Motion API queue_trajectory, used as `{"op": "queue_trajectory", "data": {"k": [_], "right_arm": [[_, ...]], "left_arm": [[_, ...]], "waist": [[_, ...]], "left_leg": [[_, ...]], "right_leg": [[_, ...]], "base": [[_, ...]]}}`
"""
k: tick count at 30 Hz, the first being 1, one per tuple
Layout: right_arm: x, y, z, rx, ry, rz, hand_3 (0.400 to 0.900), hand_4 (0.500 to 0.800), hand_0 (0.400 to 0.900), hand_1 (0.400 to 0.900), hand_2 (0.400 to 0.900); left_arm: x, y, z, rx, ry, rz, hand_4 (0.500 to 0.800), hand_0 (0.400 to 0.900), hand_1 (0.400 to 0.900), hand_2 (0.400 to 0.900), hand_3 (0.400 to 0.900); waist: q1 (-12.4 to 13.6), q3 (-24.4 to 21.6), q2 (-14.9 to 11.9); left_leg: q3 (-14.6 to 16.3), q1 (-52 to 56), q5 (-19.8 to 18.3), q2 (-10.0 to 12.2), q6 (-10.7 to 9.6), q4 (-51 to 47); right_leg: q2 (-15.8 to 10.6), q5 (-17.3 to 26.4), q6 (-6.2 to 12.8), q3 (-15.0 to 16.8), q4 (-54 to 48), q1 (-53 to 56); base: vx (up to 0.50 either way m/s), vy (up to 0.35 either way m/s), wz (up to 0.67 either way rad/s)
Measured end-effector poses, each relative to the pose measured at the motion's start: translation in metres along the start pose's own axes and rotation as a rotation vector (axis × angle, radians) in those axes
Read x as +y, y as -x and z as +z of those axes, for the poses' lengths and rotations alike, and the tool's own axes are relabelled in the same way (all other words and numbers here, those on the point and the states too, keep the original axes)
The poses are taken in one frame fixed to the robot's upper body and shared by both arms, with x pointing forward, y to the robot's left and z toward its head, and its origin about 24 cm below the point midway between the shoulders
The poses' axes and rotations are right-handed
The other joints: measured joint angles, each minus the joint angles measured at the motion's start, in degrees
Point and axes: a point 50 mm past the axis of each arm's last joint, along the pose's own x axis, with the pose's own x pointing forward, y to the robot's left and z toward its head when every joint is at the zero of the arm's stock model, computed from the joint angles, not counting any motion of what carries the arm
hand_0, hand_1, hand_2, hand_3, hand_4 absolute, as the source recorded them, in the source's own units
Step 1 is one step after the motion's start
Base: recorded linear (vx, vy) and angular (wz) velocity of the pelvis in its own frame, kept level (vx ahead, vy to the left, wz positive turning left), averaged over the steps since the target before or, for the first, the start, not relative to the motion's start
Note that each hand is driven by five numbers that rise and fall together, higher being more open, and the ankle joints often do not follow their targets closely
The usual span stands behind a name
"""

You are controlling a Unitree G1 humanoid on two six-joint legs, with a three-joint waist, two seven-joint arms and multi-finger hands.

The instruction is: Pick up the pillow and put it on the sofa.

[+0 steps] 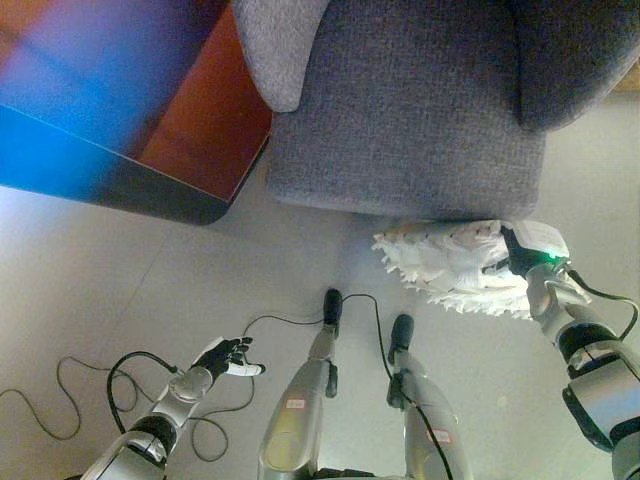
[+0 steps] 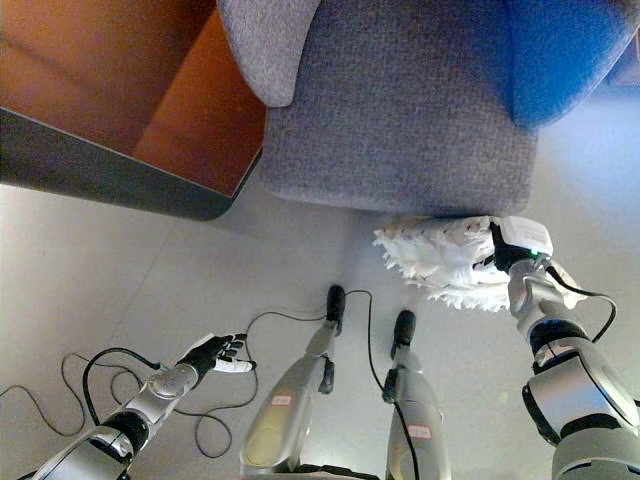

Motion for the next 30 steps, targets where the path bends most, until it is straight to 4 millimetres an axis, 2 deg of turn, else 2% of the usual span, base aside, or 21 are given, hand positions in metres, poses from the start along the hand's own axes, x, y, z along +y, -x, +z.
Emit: {"op": "queue_trajectory", "data": {"k": [6, 10, 25, 26, 27, 28, 29, 30], "right_arm": [[-0.022, -0.008, 0.007, -0.011, 0.000, -0.054, 0.900, 0.800, 0.900, 0.900, 0.900], [-0.040, -0.013, 0.012, -0.008, -0.006, -0.094, 0.900, 0.800, 0.900, 0.900, 0.900], [-0.078, -0.022, 0.026, -0.010, -0.016, -0.151, 0.900, 0.800, 0.900, 0.900, 0.900], [-0.080, -0.022, 0.027, -0.009, -0.013, -0.155, 0.849, 0.769, 0.849, 0.849, 0.849], [-0.082, -0.023, 0.028, -0.007, -0.009, -0.158, 0.825, 0.755, 0.825, 0.825, 0.825], [-0.084, -0.024, 0.029, -0.002, -0.003, -0.161, 0.565, 0.599, 0.565, 0.565, 0.565], [-0.086, -0.024, 0.030, 0.004, 0.000, -0.161, 0.400, 0.500, 0.400, 0.400, 0.400], [-0.088, -0.025, 0.031, 0.007, 0.002, -0.165, 0.400, 0.500, 0.400, 0.400, 0.400]], "left_arm": [[-0.003, -0.001, 0.005, -0.026, 0.042, 0.004, 0.800, 0.900, 0.900, 0.900, 0.900], [-0.003, -0.001, 0.009, -0.048, 0.075, 0.012, 0.800, 0.900, 0.900, 0.900, 0.900], [-0.009, -0.002, 0.025, -0.130, 0.121, 0.007, 0.800, 0.900, 0.900, 0.900, 0.900], [-0.010, -0.002, 0.026, -0.131, 0.122, 0.006, 0.800, 0.900, 0.900, 0.900, 0.900], [-0.010, -0.002, 0.026, -0.130, 0.122, 0.006, 0.800, 0.900, 0.900, 0.900, 0.900], [-0.010, -0.002, 0.026, -0.131, 0.122, 0.006, 0.800, 0.900, 0.900, 0.900, 0.900], [-0.010, -0.002, 0.026, -0.132, 0.123, 0.006, 0.800, 0.900, 0.900, 0.900, 0.900], [-0.010, -0.002, 0.026, -0.133, 0.126, 0.006, 0.800, 0.900, 0.900, 0.900, 0.900]], "waist": [[0.0, 0.5, 1.1], [0.1, 0.7, 1.5], [0.1, 0.8, 1.8], [0.1, 0.8, 1.8], [0.1, 0.8, 1.8], [0.1, 0.8, 1.8], [0.1, 0.8, 1.8], [0.1, 0.8, 1.8]], "left_leg": [[0.3, -2.9, 0.8, -1.1, 0.6, 0.0], [0.5, -5.2, 1.4, -1.6, 0.4, 0.0], [1.0, -10.4, 2.8, -1.7, 0.5, 0.0], [1.1, -10.6, 2.9, -1.7, 0.5, 0.0], [1.2, -10.9, 3.0, -1.7, 0.5, 0.0], [1.3, -11.1, 3.0, -1.7, 0.5, 0.0], [1.3, -11.5, 3.0, -1.7, 0.4, 0.0], [1.3, -11.8, 3.1, -1.7, 0.3, 0.0]], "right_leg": [[-1.9, -2.7, 0.32, 1.0, 7.9, -6.7], [-2.7, -3.6, -0.13, 1.4, 11.8, -10.8], [-3.2, -5.2, -0.94, 2.3, 17.5, -18.9], [-3.1, -5.2, -0.95, 2.4, 17.7, -19.3], [-3.1, -5.2, -0.92, 2.5, 17.8, -19.7], [-3.2, -5.2, -0.91, 2.6, 18.0, -20.0], [-3.2, -5.2, -0.91, 2.6, 18.1, -20.5], [-3.2, -5.2, -0.92, 2.7, 18.3, -20.9]], "base": [[-0.02, 0.043, -0.01], [0.00, 0.033, 0.00], [0.00, 0.002, 0.00], [-0.03, 0.012, -0.03], [-0.04, 0.008, -0.02], [-0.04, 0.003, -0.02], [-0.04, 0.002, 0.00], [-0.03, 0.002, 0.00]]}}
